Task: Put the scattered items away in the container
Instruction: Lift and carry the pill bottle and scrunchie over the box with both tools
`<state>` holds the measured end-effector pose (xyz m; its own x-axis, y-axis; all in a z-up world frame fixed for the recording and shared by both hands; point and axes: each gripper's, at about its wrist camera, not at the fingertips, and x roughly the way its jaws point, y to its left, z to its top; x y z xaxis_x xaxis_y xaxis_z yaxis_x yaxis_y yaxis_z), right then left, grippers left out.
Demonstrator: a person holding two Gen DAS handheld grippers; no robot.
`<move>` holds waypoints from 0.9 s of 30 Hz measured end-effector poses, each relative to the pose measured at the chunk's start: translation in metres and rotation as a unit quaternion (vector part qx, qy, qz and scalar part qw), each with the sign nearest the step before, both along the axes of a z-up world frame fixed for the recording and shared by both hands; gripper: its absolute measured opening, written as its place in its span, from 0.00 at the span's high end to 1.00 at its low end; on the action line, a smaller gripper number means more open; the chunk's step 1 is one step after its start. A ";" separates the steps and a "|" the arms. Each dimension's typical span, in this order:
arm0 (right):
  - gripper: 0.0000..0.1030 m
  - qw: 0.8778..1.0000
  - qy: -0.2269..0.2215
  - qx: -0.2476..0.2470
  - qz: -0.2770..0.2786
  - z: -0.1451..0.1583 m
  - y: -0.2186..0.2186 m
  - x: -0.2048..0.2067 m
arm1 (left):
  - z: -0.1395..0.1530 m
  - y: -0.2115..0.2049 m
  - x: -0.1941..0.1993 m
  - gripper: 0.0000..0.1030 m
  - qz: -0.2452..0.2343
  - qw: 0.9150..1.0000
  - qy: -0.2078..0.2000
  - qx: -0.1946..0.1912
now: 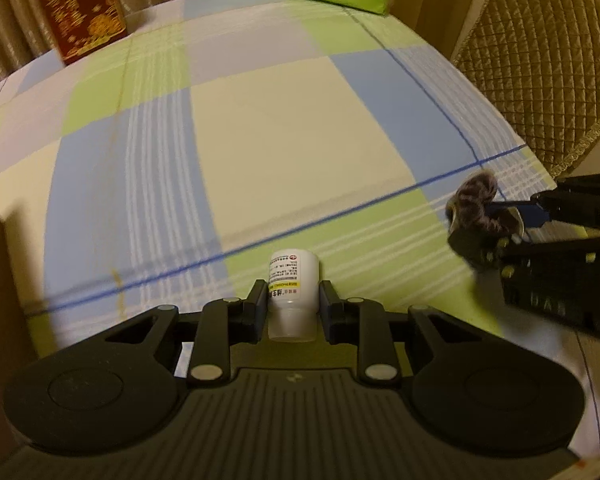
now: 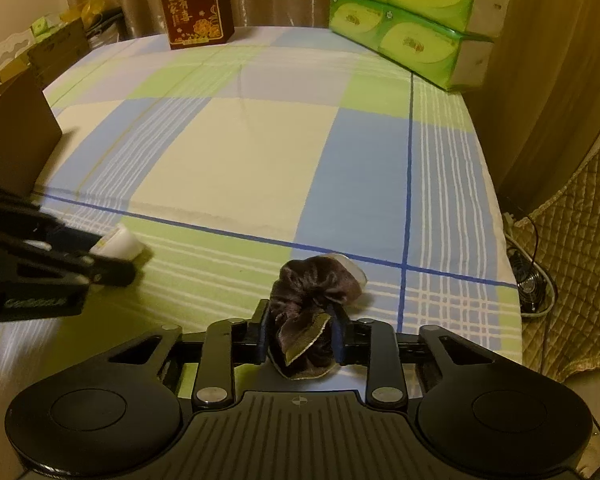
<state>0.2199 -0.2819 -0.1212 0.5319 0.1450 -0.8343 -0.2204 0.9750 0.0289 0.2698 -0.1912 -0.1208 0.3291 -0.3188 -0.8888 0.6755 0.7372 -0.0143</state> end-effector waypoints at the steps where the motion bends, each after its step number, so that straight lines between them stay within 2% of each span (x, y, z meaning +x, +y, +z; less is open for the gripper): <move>1: 0.77 1.000 0.001 -0.001 0.000 0.000 0.001 -0.001 | 0.001 0.004 -0.002 0.78 0.005 1.000 0.002 0.000; 16: 0.81 0.999 0.030 0.038 0.017 0.005 0.005 -0.036 | 0.007 0.058 -0.048 0.78 0.041 0.999 0.030 0.003; 27: 0.81 0.993 0.045 0.054 0.090 0.020 0.048 -0.070 | 0.019 0.093 -0.069 0.78 0.083 0.996 0.028 -0.004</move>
<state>0.1496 -0.2337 -0.1012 0.4127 0.3227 -0.8518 -0.3833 0.9098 0.1589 0.2005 -0.0978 -0.1017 0.3282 -0.2717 -0.9047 0.5424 0.8383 -0.0550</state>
